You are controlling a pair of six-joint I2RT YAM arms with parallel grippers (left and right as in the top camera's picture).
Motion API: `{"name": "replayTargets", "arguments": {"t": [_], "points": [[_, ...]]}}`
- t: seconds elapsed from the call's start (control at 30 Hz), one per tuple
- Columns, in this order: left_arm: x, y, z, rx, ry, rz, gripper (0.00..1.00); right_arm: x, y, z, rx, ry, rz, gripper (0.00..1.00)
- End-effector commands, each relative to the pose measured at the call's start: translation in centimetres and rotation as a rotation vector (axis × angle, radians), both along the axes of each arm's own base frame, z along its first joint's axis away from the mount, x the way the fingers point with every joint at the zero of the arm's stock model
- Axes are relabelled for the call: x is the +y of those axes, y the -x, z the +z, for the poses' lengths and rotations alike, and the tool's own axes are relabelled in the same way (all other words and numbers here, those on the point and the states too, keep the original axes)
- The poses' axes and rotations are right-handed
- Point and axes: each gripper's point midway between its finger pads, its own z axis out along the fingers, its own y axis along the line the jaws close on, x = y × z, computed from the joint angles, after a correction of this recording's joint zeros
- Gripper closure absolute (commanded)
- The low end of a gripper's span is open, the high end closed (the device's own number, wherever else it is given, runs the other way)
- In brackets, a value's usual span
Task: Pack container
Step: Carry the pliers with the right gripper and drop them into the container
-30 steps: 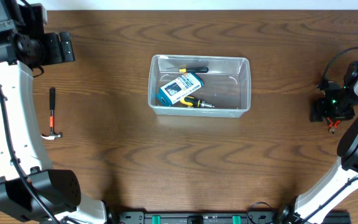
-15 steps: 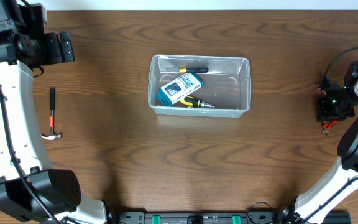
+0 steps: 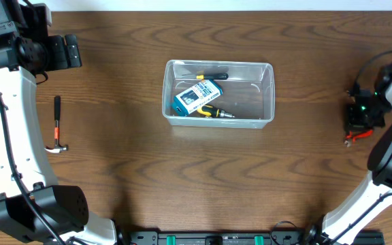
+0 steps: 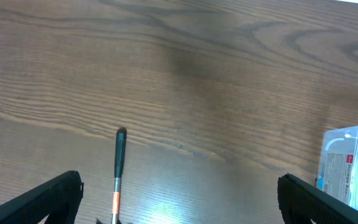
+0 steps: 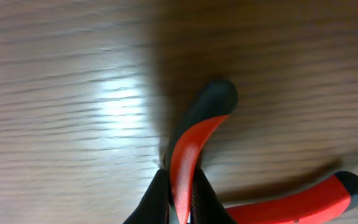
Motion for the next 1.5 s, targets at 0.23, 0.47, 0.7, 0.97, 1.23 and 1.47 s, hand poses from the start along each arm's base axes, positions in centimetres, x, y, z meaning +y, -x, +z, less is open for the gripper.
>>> {"name": "replayTargets", "arguments": {"t": [0.23, 0.47, 0.7, 0.97, 1.23, 1.47], "points": [[-0.2, 0.0, -0.4, 0.009, 0.017, 0.006, 0.02, 15.5, -10.2, 20.0, -0.499, 0.092, 0.527, 0.99], [-0.2, 0.0, -0.4, 0.009, 0.017, 0.006, 0.02, 28.3, -8.8, 18.7, -0.503, 0.058, 1.01, 0.99], [-0.2, 0.0, -0.4, 0.009, 0.017, 0.006, 0.02, 30.2, -8.1, 11.5, -0.328, 0.002, 1.003, 0.99], [-0.2, 0.0, -0.5, 0.01, 0.017, 0.006, 0.02, 29.4, -7.8, 4.2, -0.144, -0.031, 0.955, 0.99], [-0.2, 0.0, -0.4, 0.009, 0.017, 0.006, 0.02, 29.3, -7.4, 2.4, -0.096, -0.037, 0.935, 0.57], [-0.2, 0.0, -0.5, 0.01, 0.017, 0.006, 0.02, 29.1, -7.3, 2.8, -0.093, -0.033, 0.935, 0.3]]}}
